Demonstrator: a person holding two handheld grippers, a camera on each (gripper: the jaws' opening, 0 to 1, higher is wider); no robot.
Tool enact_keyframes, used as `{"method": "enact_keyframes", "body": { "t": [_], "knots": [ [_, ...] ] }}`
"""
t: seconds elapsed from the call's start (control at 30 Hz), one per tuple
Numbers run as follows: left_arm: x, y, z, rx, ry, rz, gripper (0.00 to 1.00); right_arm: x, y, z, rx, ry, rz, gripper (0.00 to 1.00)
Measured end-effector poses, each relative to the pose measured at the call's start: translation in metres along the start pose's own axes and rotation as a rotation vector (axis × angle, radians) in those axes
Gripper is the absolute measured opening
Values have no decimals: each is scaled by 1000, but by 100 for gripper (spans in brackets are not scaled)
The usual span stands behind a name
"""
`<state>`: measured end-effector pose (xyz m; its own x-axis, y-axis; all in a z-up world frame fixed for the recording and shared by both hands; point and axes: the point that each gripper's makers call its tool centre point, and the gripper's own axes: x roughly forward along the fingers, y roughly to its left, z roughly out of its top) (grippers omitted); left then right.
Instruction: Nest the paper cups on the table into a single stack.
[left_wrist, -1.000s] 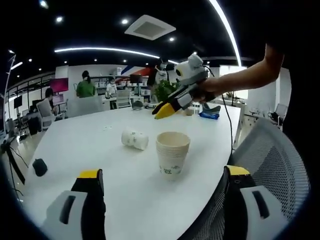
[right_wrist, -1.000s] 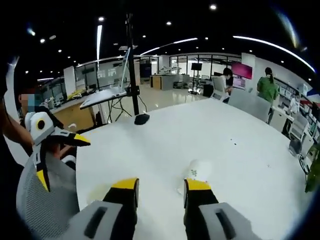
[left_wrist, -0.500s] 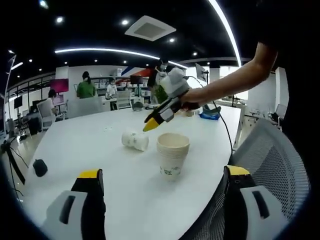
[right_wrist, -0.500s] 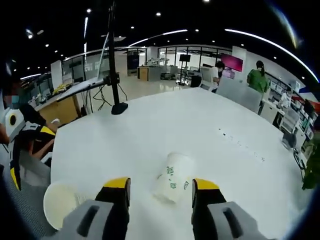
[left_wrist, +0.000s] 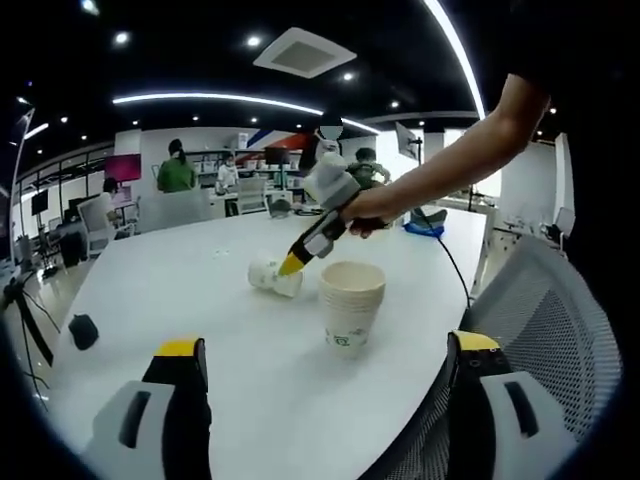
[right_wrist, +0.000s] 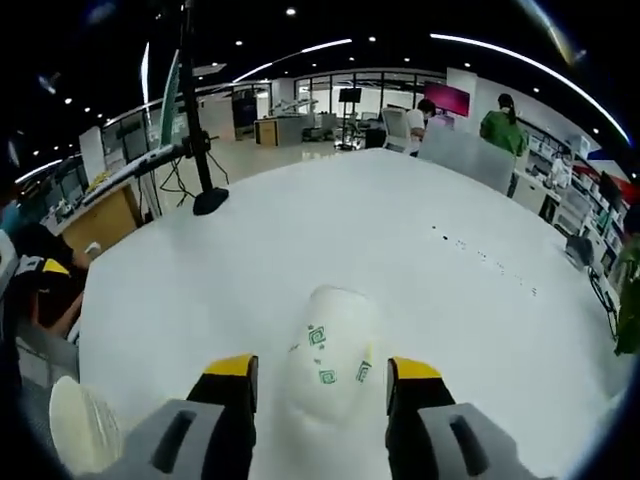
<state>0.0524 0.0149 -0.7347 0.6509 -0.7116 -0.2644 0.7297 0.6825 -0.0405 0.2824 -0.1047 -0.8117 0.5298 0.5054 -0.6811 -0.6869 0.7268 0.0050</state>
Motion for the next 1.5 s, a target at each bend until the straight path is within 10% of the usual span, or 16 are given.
{"method": "enact_keyframes", "body": {
  "t": [0.4, 1.23, 1.5],
  "knots": [
    [0, 3, -3, -8, 13, 16, 99, 23, 4, -21, 72, 74, -18, 42],
    [1, 10, -1, -50, 34, 31, 96, -15, 19, -15, 151, 7, -9, 37],
    [15, 16, 34, -15, -3, 22, 92, -34, 23, -9, 138, -38, -16, 37]
  ]
}}
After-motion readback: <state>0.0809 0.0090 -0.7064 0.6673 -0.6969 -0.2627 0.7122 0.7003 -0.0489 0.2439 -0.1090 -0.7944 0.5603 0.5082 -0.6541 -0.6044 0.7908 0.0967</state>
